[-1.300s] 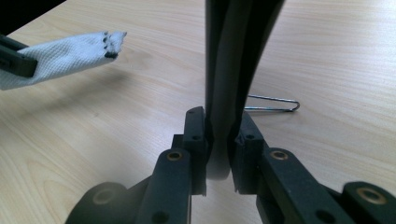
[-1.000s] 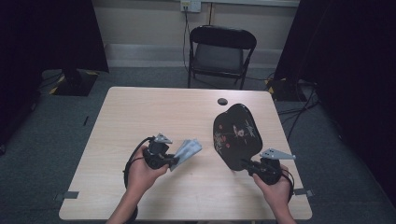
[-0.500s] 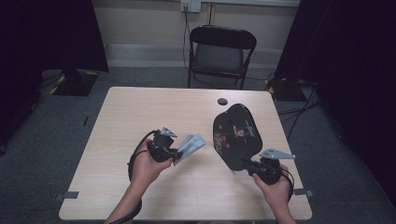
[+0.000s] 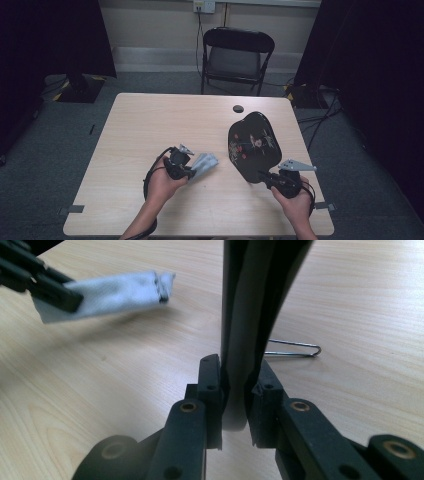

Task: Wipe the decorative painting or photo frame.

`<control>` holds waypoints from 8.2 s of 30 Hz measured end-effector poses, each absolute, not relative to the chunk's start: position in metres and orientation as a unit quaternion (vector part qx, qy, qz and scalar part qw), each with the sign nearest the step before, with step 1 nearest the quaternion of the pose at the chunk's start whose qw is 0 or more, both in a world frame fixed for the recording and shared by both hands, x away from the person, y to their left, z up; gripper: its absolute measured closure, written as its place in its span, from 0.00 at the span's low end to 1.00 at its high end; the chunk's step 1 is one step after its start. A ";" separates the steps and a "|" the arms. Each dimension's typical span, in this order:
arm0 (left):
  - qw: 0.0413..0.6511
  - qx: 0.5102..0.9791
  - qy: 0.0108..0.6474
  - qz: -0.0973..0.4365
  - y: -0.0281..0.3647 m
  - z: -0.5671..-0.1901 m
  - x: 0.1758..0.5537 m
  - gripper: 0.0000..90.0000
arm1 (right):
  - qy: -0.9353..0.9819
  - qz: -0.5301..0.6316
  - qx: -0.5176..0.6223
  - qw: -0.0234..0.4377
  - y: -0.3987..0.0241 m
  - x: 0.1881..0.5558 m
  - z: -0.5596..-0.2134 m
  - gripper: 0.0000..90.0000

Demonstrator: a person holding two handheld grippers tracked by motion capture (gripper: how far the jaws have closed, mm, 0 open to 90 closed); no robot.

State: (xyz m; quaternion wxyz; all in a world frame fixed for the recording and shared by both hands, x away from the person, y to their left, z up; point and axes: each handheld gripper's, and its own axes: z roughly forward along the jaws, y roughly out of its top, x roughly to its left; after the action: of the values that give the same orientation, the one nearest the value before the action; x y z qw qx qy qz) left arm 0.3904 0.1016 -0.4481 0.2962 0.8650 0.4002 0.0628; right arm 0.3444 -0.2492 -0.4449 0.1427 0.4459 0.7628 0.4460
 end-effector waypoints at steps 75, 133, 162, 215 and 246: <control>0.325 0.869 0.369 0.046 0.021 -0.451 0.426 0.88 | 0.770 0.445 0.437 0.138 -0.252 0.346 -0.445 0.88; 0.336 0.858 0.383 0.062 0.029 -0.432 0.428 0.88 | 0.780 0.441 0.426 0.124 -0.252 0.343 -0.443 0.88; 0.331 0.859 0.384 0.066 0.050 -0.413 0.412 0.88 | 0.779 0.440 0.429 0.125 -0.251 0.342 -0.443 0.88; 0.307 0.880 0.358 0.053 0.017 -0.446 0.411 0.87 | 0.780 0.441 0.427 0.125 -0.252 0.342 -0.443 0.88; 0.337 0.872 0.346 0.079 0.040 -0.365 0.410 0.87 | 0.779 0.440 0.428 0.125 -0.251 0.342 -0.443 0.88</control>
State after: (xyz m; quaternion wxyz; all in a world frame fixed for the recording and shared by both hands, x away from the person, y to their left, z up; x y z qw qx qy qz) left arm 0.4100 0.0404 -0.3654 0.3372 0.8718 0.3464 0.0795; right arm 0.3419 -0.2514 -0.4431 0.1248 0.4280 0.7795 0.4401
